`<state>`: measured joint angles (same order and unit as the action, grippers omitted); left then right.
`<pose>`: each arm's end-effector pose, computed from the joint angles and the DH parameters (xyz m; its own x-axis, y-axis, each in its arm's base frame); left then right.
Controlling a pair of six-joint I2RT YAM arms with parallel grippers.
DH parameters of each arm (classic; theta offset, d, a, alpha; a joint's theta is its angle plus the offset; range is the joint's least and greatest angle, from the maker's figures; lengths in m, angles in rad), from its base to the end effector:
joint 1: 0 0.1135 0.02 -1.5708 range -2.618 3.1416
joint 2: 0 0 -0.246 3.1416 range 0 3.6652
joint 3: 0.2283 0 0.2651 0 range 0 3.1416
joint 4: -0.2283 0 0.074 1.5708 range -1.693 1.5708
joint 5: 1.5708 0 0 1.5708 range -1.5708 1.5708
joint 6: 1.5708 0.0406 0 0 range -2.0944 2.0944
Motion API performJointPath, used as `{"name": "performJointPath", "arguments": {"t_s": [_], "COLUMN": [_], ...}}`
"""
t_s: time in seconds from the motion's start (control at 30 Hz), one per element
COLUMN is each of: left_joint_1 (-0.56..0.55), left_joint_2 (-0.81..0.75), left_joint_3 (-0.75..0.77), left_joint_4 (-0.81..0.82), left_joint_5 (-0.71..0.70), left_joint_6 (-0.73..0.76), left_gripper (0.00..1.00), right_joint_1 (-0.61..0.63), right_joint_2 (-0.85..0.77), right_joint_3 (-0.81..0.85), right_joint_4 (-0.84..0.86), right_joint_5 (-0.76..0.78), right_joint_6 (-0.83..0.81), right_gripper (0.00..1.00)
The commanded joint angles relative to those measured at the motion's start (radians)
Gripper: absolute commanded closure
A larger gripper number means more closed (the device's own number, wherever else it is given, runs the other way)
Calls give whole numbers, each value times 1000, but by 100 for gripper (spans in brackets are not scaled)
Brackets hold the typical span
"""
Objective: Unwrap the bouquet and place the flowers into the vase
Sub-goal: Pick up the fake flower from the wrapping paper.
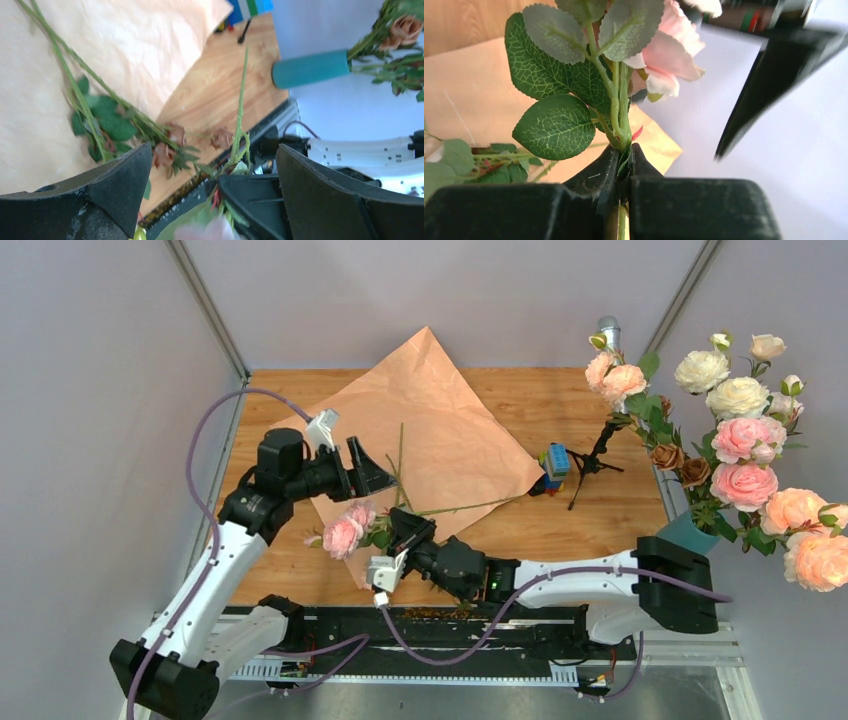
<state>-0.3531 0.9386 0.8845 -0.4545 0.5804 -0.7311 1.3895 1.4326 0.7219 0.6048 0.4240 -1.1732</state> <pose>0.2081 -0.1004 0.3053 -0.8333 -0.2879 -0.4719 0.2448 0.5733 -0.7820 0.0762 0.3229 0.2224 0.7512 -0.5628 -0.3449 -0.3361 0.1236 -0.9337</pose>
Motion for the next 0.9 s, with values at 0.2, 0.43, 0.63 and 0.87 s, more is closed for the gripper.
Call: {"name": "performJointPath", "arguments": {"t_s": [0.2, 0.43, 0.63, 0.87], "left_joint_1": [191, 248, 261, 268], "left_joint_2": [-72, -64, -80, -119], "left_joint_3": [152, 133, 107, 71], "left_joint_4": [-1, -14, -40, -38], "left_joint_5": [-135, -148, -214, -244], "left_joint_6": [108, 181, 250, 334], "left_gripper": [0, 0, 0, 0], "right_joint_1": [-150, -439, -564, -606], "right_joint_2": [-284, -540, -663, -759], "right_joint_3": [135, 248, 318, 390], "right_joint_4": [-266, -599, -697, -748], "right_joint_5": [451, 353, 338, 290], "right_joint_6": [294, 603, 570, 425], "right_gripper": [100, 100, 100, 100]}}
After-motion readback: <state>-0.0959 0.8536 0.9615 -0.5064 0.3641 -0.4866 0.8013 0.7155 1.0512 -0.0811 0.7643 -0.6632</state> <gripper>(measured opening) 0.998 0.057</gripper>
